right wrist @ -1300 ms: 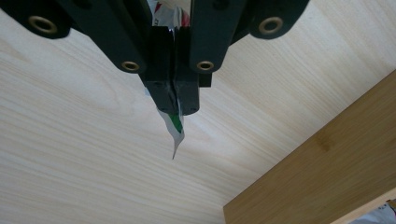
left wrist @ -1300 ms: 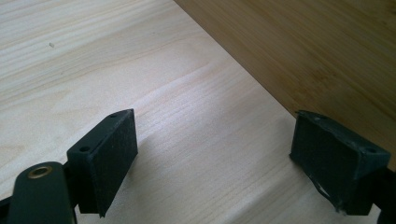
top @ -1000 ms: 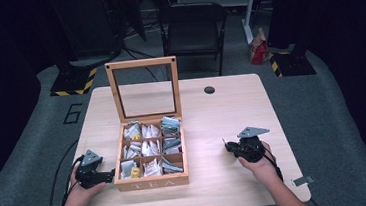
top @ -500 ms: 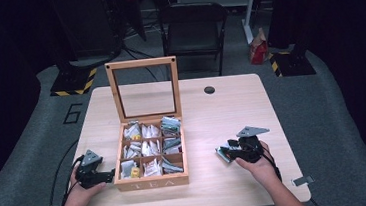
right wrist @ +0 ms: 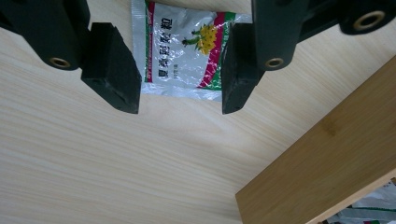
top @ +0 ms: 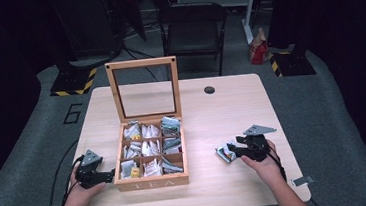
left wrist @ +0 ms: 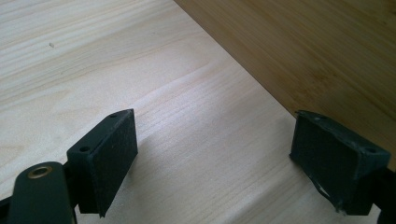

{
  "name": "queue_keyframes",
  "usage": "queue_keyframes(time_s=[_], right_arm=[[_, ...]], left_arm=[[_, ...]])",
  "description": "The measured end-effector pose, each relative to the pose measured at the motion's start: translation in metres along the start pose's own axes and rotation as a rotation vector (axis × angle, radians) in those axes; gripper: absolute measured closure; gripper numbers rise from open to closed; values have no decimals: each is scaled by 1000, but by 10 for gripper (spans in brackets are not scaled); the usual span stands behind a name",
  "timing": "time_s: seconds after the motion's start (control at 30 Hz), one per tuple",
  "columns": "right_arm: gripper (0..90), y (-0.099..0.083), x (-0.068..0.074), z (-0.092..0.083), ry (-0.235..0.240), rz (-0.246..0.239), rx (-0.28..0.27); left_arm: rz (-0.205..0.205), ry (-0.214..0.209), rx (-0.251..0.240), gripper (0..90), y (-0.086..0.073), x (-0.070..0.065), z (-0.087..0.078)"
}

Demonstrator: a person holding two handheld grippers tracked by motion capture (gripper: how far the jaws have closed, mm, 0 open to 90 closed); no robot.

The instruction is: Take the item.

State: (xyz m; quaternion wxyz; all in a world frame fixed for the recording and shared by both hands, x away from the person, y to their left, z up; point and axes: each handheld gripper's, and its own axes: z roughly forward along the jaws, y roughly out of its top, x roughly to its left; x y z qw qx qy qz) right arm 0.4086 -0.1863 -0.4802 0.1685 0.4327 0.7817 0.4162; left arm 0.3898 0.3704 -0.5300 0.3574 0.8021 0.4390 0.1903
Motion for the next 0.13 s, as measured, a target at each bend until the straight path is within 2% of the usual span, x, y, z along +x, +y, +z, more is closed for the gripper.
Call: queue_keyframes(time_s=[0.13], right_arm=[[450, -2, 5, 0, -13, -32, 2]], left_arm=[[5, 2, 1, 142, 0, 0, 0]])
